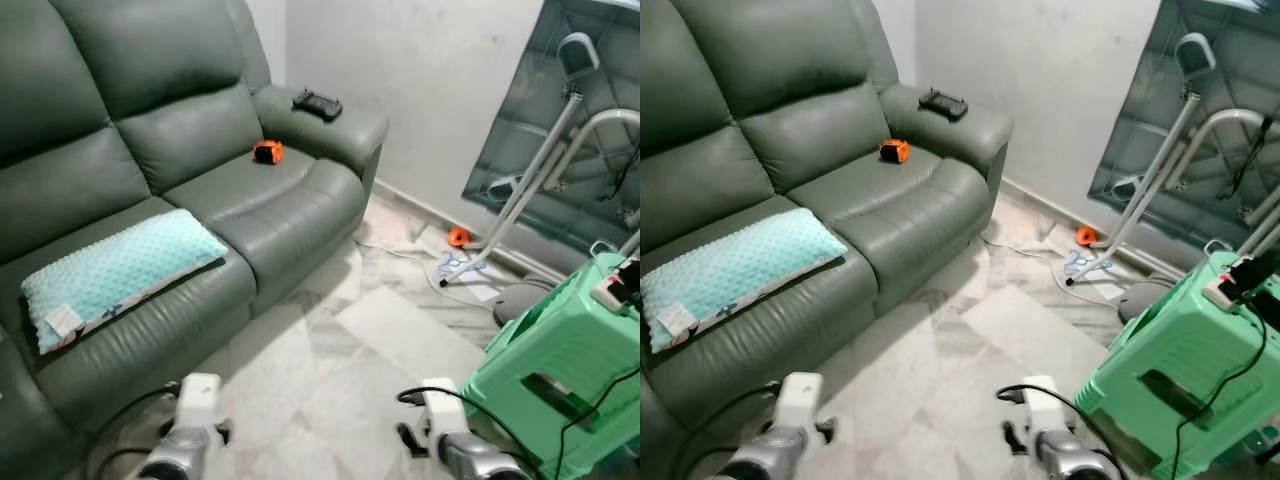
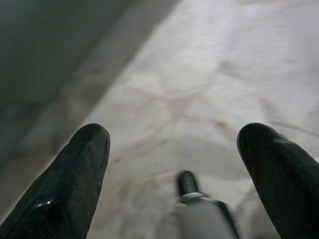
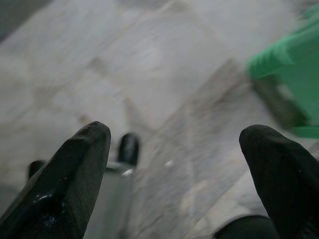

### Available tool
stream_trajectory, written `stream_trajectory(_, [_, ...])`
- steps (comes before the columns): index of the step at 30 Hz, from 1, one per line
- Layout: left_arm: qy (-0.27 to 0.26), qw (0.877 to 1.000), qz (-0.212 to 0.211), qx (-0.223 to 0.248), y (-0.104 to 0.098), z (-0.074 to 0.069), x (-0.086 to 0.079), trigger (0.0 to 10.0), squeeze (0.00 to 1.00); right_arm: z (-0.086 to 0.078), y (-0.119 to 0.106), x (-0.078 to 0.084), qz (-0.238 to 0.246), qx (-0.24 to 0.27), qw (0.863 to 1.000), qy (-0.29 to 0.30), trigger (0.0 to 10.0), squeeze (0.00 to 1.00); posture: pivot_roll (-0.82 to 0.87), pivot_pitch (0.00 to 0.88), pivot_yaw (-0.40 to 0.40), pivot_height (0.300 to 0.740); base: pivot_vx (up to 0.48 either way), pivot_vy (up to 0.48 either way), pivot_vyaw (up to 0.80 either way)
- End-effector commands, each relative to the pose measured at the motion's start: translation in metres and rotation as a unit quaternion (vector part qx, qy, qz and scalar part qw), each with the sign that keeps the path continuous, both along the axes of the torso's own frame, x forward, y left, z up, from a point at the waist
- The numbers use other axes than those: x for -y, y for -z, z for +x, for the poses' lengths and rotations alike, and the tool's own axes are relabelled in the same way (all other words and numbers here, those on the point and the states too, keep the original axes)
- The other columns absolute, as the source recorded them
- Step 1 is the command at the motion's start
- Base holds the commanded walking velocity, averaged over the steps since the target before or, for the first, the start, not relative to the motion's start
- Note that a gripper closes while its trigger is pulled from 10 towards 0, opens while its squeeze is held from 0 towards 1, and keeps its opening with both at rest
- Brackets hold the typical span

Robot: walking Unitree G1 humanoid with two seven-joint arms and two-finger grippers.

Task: Move the pillow to the sofa

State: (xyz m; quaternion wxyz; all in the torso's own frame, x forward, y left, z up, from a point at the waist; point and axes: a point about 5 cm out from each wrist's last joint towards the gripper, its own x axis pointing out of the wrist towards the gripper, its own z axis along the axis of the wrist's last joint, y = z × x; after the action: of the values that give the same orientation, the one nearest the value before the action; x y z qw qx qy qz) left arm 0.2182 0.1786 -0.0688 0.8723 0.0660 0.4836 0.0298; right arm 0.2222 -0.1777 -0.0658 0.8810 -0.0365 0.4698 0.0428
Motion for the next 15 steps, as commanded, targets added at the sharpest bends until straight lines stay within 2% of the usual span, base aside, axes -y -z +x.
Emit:
stream_trajectory(1, [-0.006,1.0,0.008,-0.01,0.0023,-0.0055,-0.0084,10.0,0.0,0.0045,-0.0022,-0.006,0.006,0.007,1.0,-0.006,10.0,0.0,-0.11,0.0,-0.043,0.74,0.0,0.0,-0.79])
stream_trajectory(15, [-0.003,1.0,0.01,-0.011,0.0021,-0.0054,-0.0088,10.0,0.0,0.0053,-0.0022,-0.0113,0.007,0.007,1.0,-0.008,10.0,0.0,-0.11,0.0,-0.041,0.74,0.0,0.0,-0.79])
